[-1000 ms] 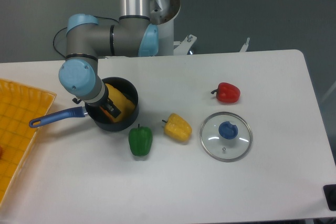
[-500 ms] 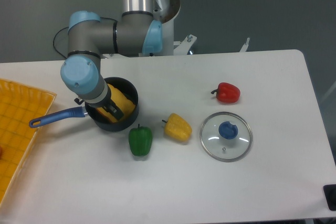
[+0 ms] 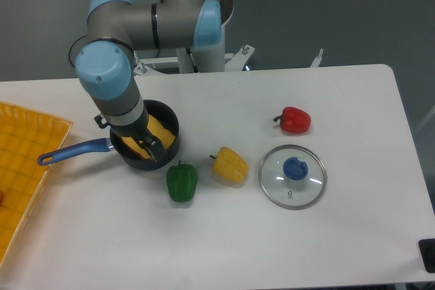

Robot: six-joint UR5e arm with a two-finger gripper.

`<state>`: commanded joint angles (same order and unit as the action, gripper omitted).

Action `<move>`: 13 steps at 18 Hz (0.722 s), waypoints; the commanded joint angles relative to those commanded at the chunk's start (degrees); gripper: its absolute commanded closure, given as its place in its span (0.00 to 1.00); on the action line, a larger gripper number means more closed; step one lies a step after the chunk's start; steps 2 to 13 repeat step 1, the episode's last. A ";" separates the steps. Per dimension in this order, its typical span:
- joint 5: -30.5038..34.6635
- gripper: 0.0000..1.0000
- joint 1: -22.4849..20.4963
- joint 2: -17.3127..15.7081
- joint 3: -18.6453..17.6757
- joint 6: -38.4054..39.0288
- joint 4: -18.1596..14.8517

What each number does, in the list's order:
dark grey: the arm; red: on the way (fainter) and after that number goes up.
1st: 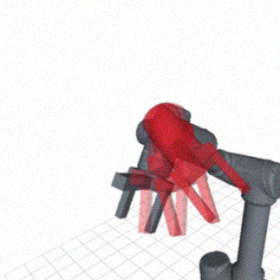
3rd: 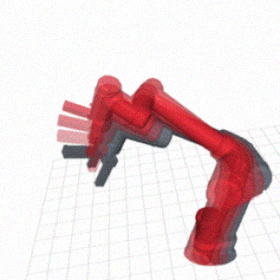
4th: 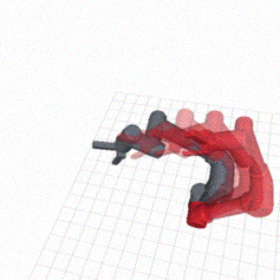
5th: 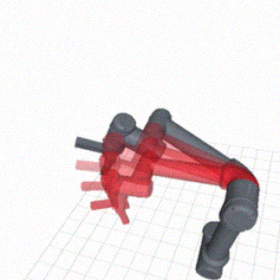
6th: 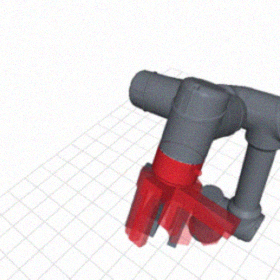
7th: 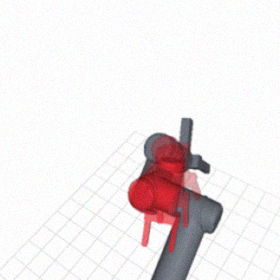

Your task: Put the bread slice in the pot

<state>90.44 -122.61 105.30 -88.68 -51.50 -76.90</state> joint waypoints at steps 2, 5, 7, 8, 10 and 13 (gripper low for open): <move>0.09 0.00 0.00 -0.18 -0.17 0.09 0.00; 0.09 0.00 0.00 -0.18 -0.17 0.09 0.00; 0.09 0.00 0.00 -0.18 -0.17 0.09 0.00; 0.09 0.00 0.00 -0.18 -0.17 0.09 0.00; 0.09 0.00 0.00 -0.18 -0.17 0.09 0.00; 0.09 0.00 0.00 -0.18 -0.17 0.09 0.00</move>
